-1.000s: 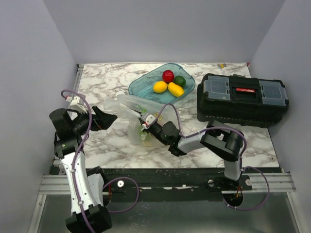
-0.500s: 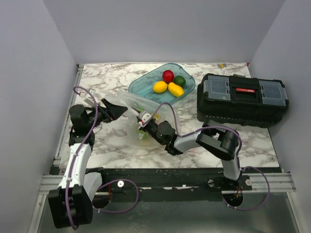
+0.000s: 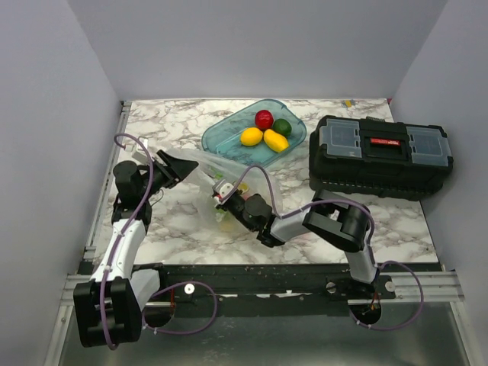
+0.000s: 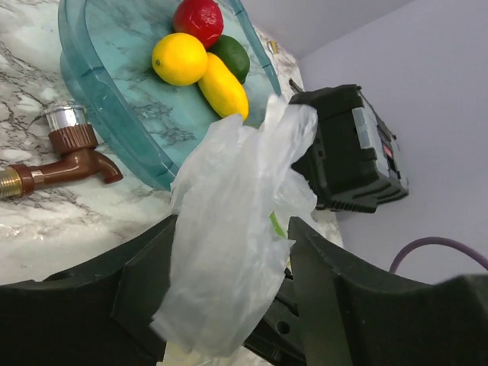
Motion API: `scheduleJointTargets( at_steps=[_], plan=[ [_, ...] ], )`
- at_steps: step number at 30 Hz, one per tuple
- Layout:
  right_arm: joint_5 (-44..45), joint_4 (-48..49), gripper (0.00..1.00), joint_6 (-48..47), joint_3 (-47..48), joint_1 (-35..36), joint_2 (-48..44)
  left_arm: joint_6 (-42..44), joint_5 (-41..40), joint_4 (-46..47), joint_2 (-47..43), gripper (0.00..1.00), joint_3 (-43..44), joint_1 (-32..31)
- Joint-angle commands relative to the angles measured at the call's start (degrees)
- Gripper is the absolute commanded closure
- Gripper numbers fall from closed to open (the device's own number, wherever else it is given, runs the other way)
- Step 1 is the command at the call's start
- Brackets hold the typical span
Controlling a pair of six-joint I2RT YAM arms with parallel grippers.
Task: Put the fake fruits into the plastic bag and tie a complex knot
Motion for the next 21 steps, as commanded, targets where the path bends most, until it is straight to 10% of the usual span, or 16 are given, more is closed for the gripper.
scheduleJointTargets(
  at_steps=[1,10,15,21],
  plan=[
    [2.7,2.5,0.99,-1.6,1.4,0.9,2.0,1.7,-2.8,-2.7,0.6,0.52,2.1,-0.9],
    [-4.0,-6.9,0.71,2.2,-3.4,0.3,-8.2,13.0,1.9,-7.5,-0.2,0.91,4.3,-0.8],
    [-11.2,-19.9,0.34,5.6,-3.0,-0.5,-16.2,17.4,5.6,-7.2,0.8,1.00,5.1,-0.8],
    [-29.4,-36.3,0.23,10.5,-1.9,-1.0,-27.7,20.9,6.8,-8.5,2.0,1.00,7.0,-0.7]
  ],
)
